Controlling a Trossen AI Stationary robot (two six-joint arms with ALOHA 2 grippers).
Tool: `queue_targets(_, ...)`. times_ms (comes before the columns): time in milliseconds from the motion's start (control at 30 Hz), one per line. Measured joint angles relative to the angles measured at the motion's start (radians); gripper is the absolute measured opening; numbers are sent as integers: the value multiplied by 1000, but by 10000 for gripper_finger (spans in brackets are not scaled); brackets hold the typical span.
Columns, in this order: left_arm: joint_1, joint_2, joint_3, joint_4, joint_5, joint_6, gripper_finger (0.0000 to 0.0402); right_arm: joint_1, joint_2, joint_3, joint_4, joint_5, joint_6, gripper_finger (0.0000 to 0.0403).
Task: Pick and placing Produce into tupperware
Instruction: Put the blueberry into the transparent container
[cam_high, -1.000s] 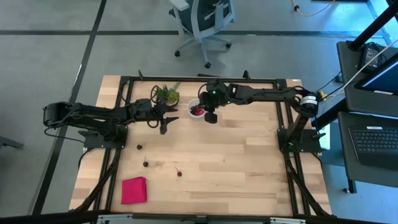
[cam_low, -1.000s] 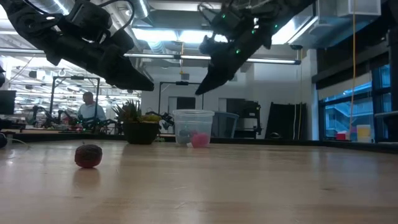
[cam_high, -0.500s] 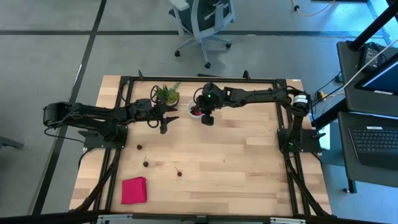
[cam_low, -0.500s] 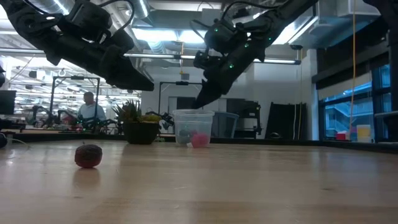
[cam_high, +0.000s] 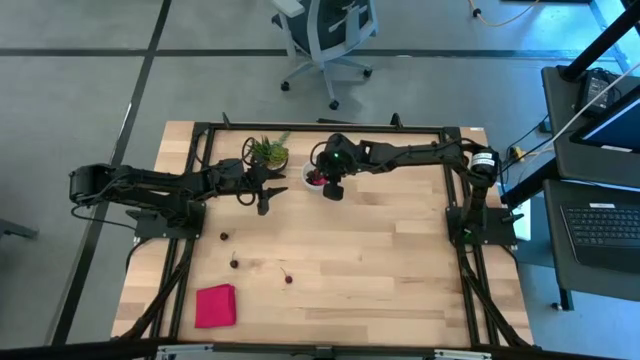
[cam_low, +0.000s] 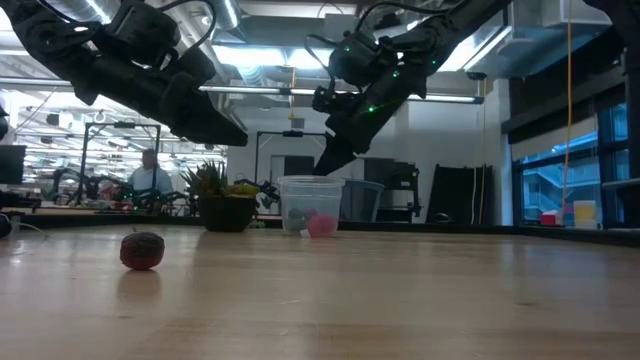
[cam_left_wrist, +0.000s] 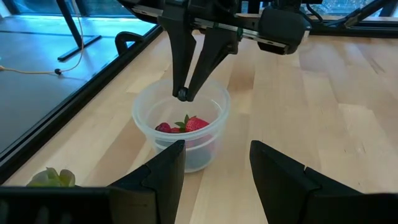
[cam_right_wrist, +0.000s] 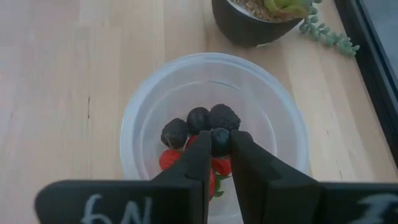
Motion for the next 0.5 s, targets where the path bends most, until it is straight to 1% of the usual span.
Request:
queue_targets(167, 0, 0, 0, 0, 0, 0, 173, 0, 0, 0, 0, 0, 6, 72)
queue_targets(500, 0, 0, 0, 0, 0, 0, 173, 0, 0, 0, 2, 0, 26, 140)
